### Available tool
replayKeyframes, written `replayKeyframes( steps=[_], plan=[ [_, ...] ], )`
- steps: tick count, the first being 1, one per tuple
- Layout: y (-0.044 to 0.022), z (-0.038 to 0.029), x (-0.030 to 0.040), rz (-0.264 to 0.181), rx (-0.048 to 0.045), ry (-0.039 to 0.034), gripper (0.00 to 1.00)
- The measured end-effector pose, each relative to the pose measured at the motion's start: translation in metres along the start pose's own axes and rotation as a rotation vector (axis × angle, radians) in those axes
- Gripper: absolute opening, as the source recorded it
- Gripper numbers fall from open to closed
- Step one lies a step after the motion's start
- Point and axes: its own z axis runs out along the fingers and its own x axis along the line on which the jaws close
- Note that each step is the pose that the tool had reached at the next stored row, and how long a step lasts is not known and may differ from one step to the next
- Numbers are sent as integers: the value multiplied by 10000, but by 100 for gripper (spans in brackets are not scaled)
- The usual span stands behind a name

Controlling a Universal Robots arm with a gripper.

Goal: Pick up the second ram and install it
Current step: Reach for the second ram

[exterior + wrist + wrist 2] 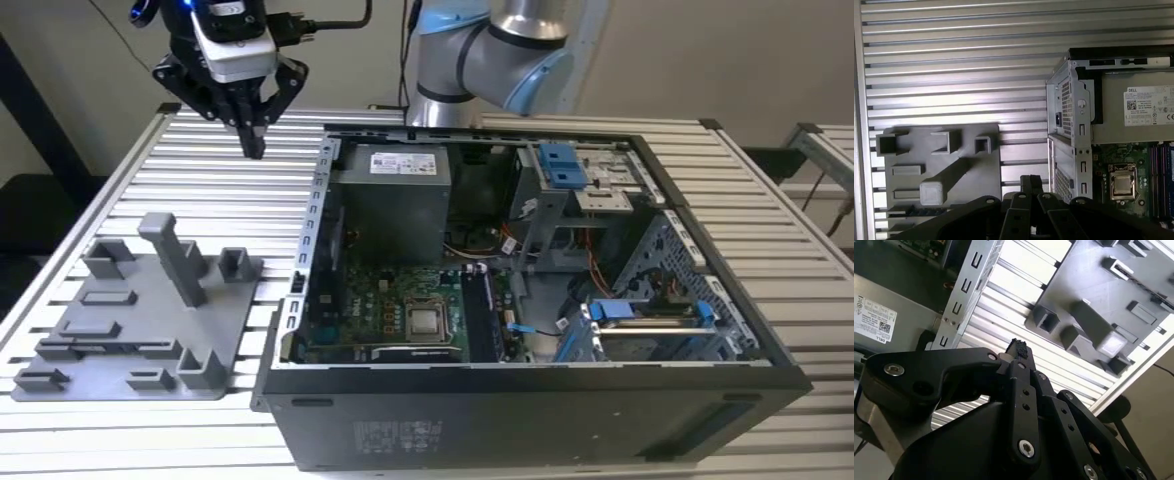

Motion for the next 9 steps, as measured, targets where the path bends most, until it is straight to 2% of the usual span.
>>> replayKeyframes(
  steps=[9],
  plan=[
    [-11, 2, 149, 0, 0, 0, 11]
  ],
)
